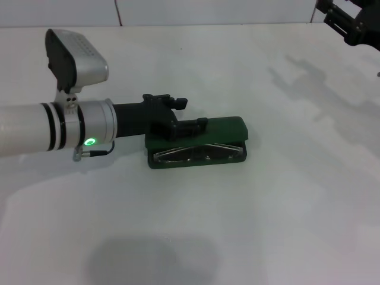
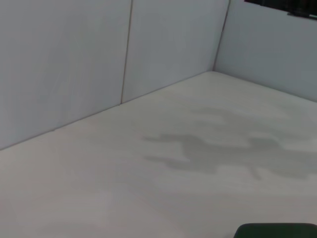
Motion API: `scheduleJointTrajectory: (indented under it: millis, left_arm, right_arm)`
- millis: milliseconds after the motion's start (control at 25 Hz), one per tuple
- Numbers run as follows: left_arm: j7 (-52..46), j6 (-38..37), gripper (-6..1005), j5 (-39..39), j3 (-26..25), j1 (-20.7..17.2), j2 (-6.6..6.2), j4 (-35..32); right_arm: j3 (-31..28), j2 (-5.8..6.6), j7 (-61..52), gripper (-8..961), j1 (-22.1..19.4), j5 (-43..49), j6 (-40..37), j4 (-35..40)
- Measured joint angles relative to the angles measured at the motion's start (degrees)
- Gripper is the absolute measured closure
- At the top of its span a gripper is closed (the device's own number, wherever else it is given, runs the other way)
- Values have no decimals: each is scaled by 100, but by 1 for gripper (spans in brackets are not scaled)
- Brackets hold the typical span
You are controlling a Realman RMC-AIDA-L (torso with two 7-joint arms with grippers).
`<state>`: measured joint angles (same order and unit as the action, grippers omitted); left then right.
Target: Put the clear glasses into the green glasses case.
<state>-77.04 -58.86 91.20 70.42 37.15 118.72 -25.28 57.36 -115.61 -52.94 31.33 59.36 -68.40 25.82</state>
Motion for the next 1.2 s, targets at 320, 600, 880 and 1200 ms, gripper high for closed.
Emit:
scheduleJointTrajectory:
  millis: [320, 600, 880, 1200]
  left_arm:
    - [6, -21, 272, 91, -2, -146, 34, -162]
    - [13, -20, 273, 179, 3, -156, 58, -159]
    - [560, -443, 273, -513, -234, -303, 70, -187]
    - [1583, -3381, 275, -1030, -1086, -794, -253, -215]
  right_arm:
    - [57, -11, 3, 425, 122, 25, 104, -46]
    - [59, -14, 3, 423, 148, 32, 145, -52]
    - [711, 47, -40, 421, 207, 66, 115, 37]
    - [1495, 534, -912, 418, 626, 1064, -1721, 211]
